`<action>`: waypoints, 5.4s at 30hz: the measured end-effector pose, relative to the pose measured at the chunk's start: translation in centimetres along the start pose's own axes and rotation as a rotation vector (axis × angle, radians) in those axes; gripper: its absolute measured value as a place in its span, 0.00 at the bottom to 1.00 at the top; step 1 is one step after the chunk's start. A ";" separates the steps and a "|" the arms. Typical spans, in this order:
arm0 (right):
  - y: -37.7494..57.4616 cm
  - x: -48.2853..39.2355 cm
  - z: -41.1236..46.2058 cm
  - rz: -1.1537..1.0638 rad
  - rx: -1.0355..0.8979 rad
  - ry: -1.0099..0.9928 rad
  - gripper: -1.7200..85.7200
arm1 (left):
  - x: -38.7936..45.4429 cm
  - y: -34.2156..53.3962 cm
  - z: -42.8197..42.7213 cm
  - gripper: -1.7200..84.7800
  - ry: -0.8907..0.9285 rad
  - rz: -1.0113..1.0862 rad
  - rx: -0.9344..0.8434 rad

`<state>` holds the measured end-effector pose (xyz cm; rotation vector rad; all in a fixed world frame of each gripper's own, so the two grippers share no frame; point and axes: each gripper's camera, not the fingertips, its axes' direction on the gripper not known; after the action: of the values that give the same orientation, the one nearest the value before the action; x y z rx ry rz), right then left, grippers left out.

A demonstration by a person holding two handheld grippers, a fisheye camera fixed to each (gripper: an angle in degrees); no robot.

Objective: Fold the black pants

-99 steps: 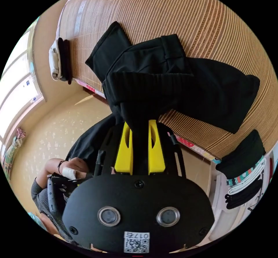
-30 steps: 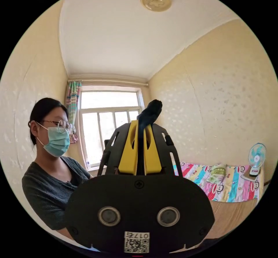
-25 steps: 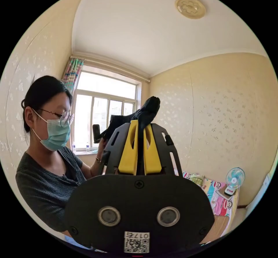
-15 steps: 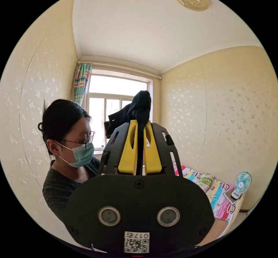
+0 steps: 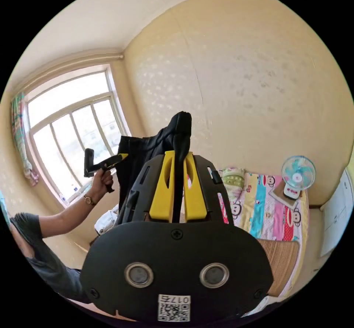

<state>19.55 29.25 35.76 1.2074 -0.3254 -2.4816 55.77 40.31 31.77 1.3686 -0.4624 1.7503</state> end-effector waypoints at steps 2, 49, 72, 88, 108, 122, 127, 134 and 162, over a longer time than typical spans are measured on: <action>2.8 7.0 5.7 0.188 -0.025 0.020 0.04 | -6.5 1.3 4.5 0.12 -0.043 -0.166 -0.088; 57.2 41.1 -9.0 0.812 -1.124 -0.080 0.06 | -29.8 57.8 4.6 0.08 -0.142 -0.812 -1.119; 41.9 45.6 -12.1 0.362 -1.315 -0.848 0.08 | -25.3 43.9 9.7 0.04 0.196 -0.592 -1.165; 25.2 76.6 12.3 0.927 -0.488 -0.320 0.20 | -31.0 43.4 2.1 0.03 0.201 -0.781 -0.995; 13.8 42.9 36.6 0.215 -0.586 -0.104 0.09 | -42.7 39.7 -14.5 0.05 -0.060 -0.991 -0.694; 53.3 33.0 14.1 0.530 -1.063 -0.309 0.15 | -48.9 42.4 -12.0 0.05 -0.170 -0.655 -1.123; 59.3 28.5 11.3 0.608 -1.103 -0.204 0.11 | -49.2 41.2 -10.3 0.04 -0.162 -0.493 -1.257; 58.4 27.2 10.1 0.594 -1.097 -0.161 0.06 | -48.9 40.6 -8.8 0.04 -0.101 -0.346 -1.361; 57.9 39.7 8.2 0.768 -0.770 -0.333 0.16 | -52.5 35.5 -4.5 0.17 0.107 -0.586 -0.968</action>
<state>3.08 -39.47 33.21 0.2628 0.0913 -1.8104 27.37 2.72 -10.83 0.6046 -0.6480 0.8873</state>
